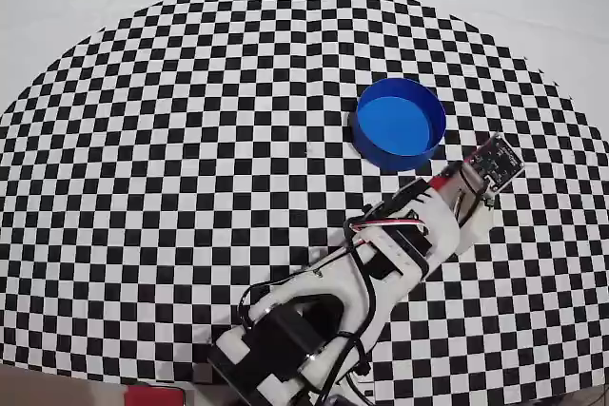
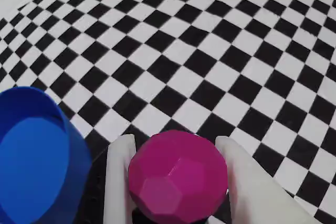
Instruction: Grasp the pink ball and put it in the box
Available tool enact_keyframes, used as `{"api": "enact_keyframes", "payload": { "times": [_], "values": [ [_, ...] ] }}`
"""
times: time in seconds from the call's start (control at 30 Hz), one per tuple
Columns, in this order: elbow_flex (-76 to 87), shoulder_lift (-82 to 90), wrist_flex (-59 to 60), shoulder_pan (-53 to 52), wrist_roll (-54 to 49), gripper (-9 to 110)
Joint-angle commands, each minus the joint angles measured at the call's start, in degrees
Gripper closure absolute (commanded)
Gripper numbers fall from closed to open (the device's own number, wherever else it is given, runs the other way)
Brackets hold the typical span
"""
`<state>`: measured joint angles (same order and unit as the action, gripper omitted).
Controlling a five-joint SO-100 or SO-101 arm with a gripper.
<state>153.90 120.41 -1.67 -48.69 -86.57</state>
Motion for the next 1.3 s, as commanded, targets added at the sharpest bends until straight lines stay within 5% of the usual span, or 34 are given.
{"api": "enact_keyframes", "payload": {
  "times": [0.0, 1.27],
  "values": [
    [-0.18, 3.87, -0.26, 2.29, -0.09, 101],
    [-0.09, 5.19, -0.18, 20.48, 0.09, 101]
  ]
}}
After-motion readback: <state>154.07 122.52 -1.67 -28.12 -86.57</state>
